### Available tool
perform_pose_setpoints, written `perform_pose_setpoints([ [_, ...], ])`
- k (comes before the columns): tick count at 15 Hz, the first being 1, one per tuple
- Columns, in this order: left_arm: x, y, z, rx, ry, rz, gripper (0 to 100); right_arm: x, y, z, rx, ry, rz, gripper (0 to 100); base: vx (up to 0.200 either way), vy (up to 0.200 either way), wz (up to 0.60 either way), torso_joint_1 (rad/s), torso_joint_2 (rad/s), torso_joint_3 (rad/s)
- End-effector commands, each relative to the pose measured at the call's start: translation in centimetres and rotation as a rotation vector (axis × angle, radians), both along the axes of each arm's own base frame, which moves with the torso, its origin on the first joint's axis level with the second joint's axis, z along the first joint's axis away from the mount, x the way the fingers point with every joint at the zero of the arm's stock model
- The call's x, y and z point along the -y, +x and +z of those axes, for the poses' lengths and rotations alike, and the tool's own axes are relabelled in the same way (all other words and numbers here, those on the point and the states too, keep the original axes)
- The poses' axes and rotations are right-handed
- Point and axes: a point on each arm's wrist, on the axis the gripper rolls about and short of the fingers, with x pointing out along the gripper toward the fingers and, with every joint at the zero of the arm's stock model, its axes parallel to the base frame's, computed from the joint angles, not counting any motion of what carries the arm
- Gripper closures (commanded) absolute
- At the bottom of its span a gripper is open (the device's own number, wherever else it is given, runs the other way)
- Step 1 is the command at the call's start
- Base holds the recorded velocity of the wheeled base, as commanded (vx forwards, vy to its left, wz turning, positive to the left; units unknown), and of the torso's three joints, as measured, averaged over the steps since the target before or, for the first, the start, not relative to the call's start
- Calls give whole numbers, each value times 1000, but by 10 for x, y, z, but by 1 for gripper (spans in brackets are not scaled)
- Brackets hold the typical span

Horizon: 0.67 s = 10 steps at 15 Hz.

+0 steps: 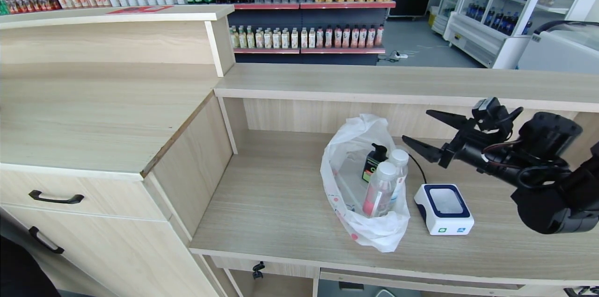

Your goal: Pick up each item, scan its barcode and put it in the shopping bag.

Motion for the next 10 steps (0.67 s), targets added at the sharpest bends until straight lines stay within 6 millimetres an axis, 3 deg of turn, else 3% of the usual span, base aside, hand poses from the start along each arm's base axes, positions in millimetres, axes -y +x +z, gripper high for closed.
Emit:
perform_pose_setpoints([
  [1, 0, 0, 0, -1, 0, 0, 0, 8, -21, 40, 122, -14, -27, 0, 0, 0, 0, 0, 0, 0],
  [8, 0, 0, 0, -1, 0, 0, 0, 22, -35, 56, 226, -97, -97, 0, 0, 0, 0, 0, 0, 0],
  [10, 0, 0, 0, -1, 0, 0, 0, 26, -38, 69, 263, -99, -113, 0, 0, 0, -600, -2, 0, 2],
])
